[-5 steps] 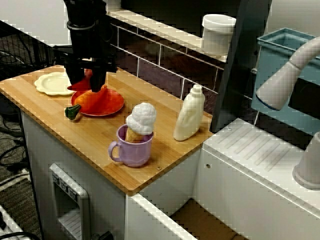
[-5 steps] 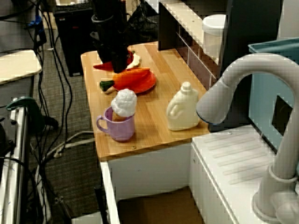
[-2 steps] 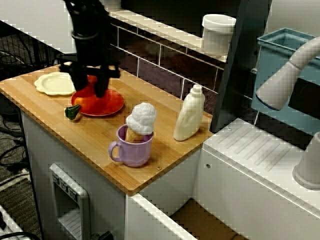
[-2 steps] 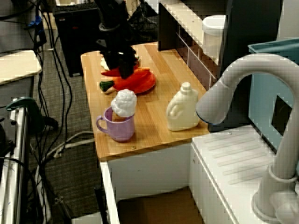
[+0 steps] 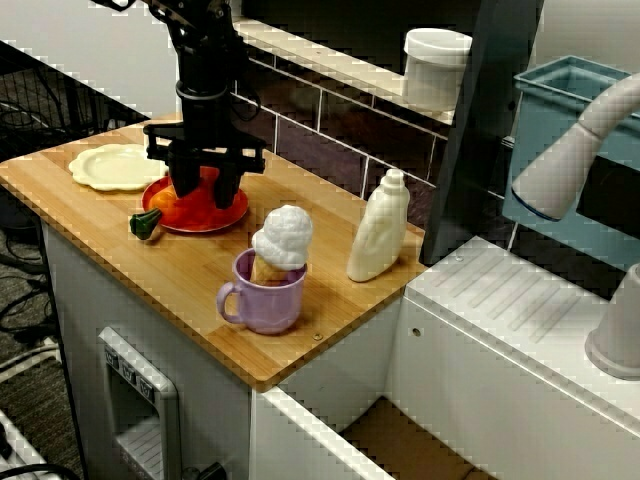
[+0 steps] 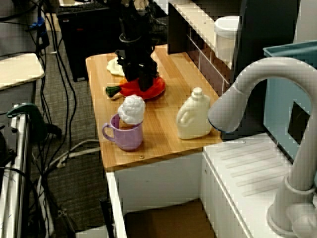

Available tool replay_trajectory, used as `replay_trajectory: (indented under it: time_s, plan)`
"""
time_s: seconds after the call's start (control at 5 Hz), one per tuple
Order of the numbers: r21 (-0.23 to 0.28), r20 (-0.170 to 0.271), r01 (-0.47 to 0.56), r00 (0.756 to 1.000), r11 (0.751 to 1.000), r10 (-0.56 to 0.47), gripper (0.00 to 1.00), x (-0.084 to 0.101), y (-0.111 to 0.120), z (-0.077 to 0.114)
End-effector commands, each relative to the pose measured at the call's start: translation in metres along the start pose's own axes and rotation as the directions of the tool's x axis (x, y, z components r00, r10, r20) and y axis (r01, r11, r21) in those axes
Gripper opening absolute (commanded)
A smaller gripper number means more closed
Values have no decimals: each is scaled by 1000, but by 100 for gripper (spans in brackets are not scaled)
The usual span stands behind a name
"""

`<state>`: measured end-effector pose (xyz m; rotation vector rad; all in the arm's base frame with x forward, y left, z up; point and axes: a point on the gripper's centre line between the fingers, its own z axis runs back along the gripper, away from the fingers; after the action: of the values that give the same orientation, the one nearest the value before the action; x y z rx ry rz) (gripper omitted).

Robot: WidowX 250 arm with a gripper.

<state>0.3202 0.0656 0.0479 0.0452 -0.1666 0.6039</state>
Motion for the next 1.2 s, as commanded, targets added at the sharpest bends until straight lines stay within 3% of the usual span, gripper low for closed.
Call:
replay_trajectory:
  time_s: [0.0,1.0]
  plan:
    - [0,46,-2,999,1000,2,100,11,5,8]
    - [-86,-29,-14,1000,996,12,100,18,33,57]
